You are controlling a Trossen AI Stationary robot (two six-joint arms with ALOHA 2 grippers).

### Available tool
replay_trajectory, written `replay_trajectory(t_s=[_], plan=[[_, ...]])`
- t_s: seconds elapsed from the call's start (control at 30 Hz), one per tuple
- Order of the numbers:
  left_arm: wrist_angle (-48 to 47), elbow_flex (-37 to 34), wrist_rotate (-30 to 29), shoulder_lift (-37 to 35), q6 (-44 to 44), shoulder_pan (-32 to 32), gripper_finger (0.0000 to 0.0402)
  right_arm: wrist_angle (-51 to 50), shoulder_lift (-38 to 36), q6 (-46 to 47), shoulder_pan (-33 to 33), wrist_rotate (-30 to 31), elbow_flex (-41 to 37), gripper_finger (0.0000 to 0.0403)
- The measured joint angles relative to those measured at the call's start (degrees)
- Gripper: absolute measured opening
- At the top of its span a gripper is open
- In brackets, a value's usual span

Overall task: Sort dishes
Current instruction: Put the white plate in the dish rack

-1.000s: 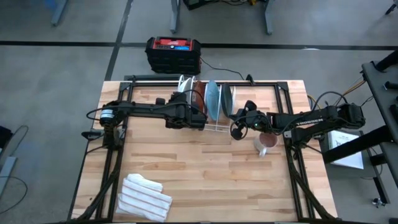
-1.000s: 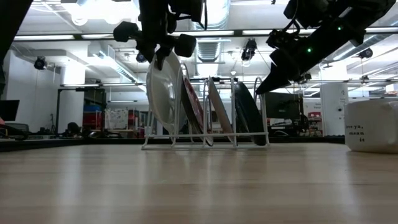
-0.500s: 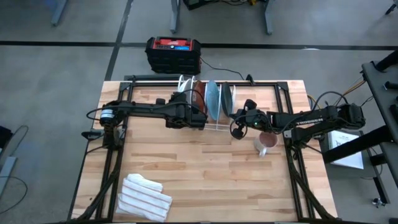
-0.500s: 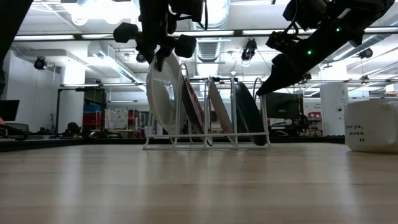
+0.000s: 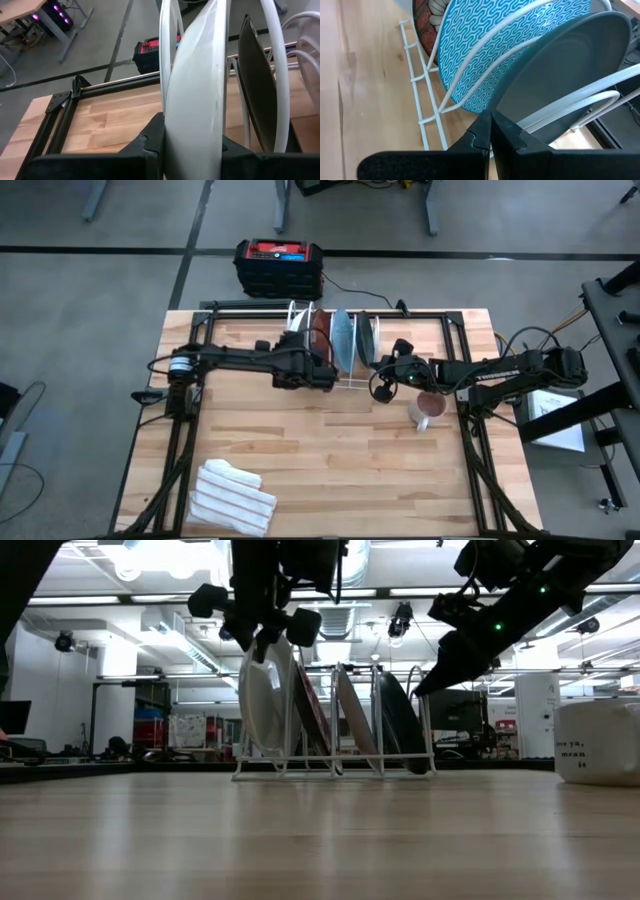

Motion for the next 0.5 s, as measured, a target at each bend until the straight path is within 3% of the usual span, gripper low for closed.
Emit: replay_trajectory(t_s=[0.5], plan=[[-0.19, 0.08, -0.77, 0.86, -1.90, 0.15, 0.0046, -0.74, 0.00, -2.10, -0.57, -0.28, 0.00, 0.0000]])
